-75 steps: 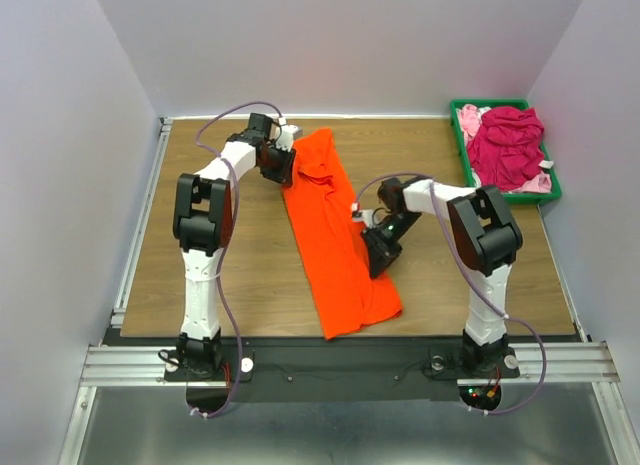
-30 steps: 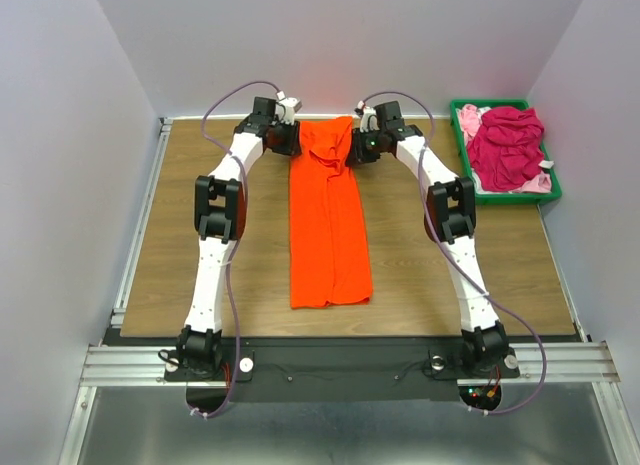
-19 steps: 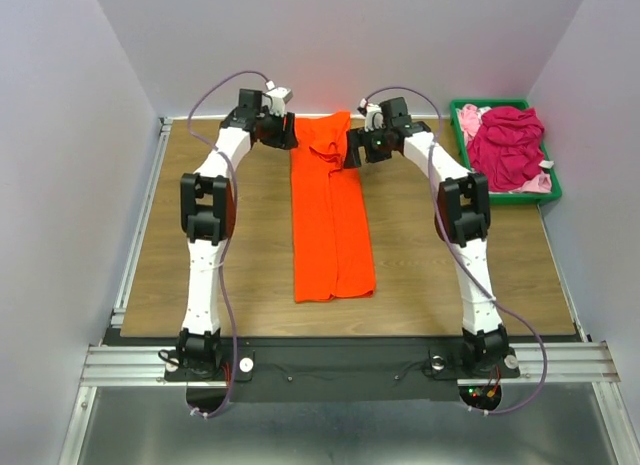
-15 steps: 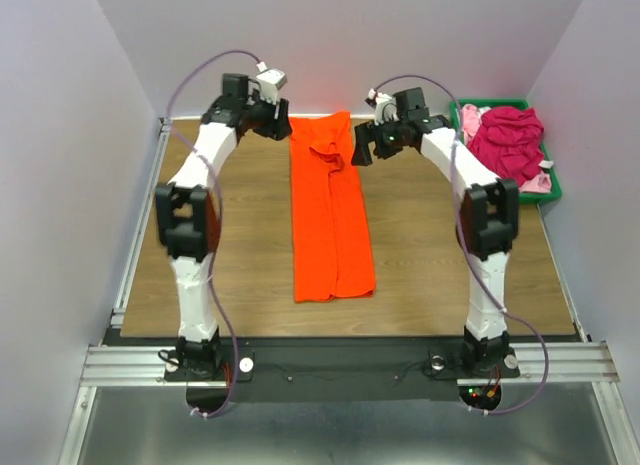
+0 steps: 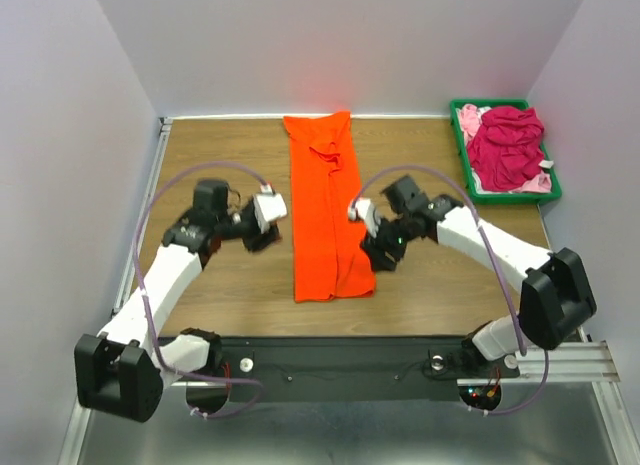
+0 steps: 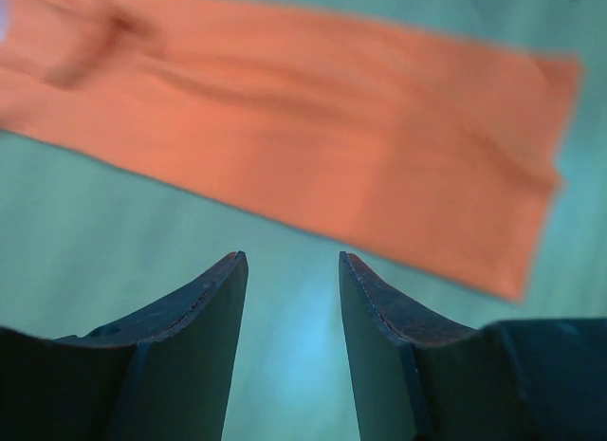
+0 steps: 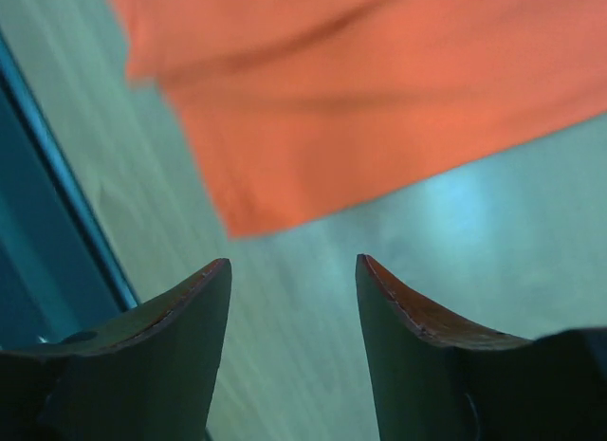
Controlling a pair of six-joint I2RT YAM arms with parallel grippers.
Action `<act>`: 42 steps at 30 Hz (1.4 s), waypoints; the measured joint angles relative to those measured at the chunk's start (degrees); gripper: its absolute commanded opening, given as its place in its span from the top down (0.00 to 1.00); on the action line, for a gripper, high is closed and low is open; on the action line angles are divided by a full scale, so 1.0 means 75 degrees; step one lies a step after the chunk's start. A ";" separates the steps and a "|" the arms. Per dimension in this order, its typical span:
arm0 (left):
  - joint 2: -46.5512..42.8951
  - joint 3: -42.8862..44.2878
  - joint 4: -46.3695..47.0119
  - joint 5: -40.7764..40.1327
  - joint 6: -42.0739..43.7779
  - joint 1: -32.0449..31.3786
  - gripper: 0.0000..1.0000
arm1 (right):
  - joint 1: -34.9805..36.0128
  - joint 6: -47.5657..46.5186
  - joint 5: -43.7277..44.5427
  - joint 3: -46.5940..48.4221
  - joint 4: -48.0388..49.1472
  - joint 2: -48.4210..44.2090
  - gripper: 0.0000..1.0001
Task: Fold and stack the t-shirts
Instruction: Fold the tshirt
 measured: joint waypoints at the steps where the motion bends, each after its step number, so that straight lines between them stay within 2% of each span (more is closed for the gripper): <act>1: -0.0160 -0.0533 -0.0233 0.0012 0.0312 -0.0149 0.43 | 0.0163 -0.0154 0.0090 -0.0519 -0.0047 -0.0152 0.40; 6: -0.1215 -0.2197 -0.0731 -0.0035 0.1274 -0.1195 0.41 | 0.0877 -0.0799 0.0501 -0.1938 0.0012 -0.1177 0.39; 13: -0.1457 -0.3095 -0.0300 -0.0597 0.1833 -0.2614 0.41 | 0.1574 -0.1594 0.0970 -0.2745 0.1285 -0.1279 0.39; 20: -0.0854 -0.3156 0.0210 -0.1087 0.1970 -0.3337 0.43 | 0.1708 -0.2480 0.1110 -0.3299 0.2428 -0.1192 0.41; 26: -0.0137 -0.3235 0.0688 -0.1597 0.1964 -0.4083 0.44 | 0.1798 -0.2961 0.1137 -0.3754 0.2824 -0.1099 0.44; 31: 0.0396 -0.3238 0.0947 -0.2002 0.1955 -0.4185 0.45 | 0.1845 -0.3168 0.1134 -0.3990 0.3325 -0.1096 0.51; 34: 0.0801 -0.3223 0.1078 -0.2165 0.1871 -0.4182 0.51 | 0.1874 -0.3252 0.1137 -0.4115 0.3701 -0.1096 0.57; 37: 0.1119 -0.3057 0.1268 -0.2226 0.1769 -0.4185 0.61 | 0.1883 -0.3325 0.1137 -0.4208 0.3946 -0.1096 0.64; 40: 0.1381 -0.2903 0.1376 -0.2267 0.1676 -0.4217 0.75 | 0.1883 -0.3386 0.1142 -0.4261 0.4054 -0.1096 0.69; 41: 0.1437 -0.2868 0.1376 -0.2276 0.1649 -0.4217 0.84 | 0.1883 -0.3413 0.1157 -0.4284 0.4092 -0.1096 0.71; 42: 0.1469 -0.2847 0.1381 -0.2308 0.1649 -0.4217 0.88 | 0.1883 -0.3427 0.1166 -0.4290 0.4106 -0.1096 0.77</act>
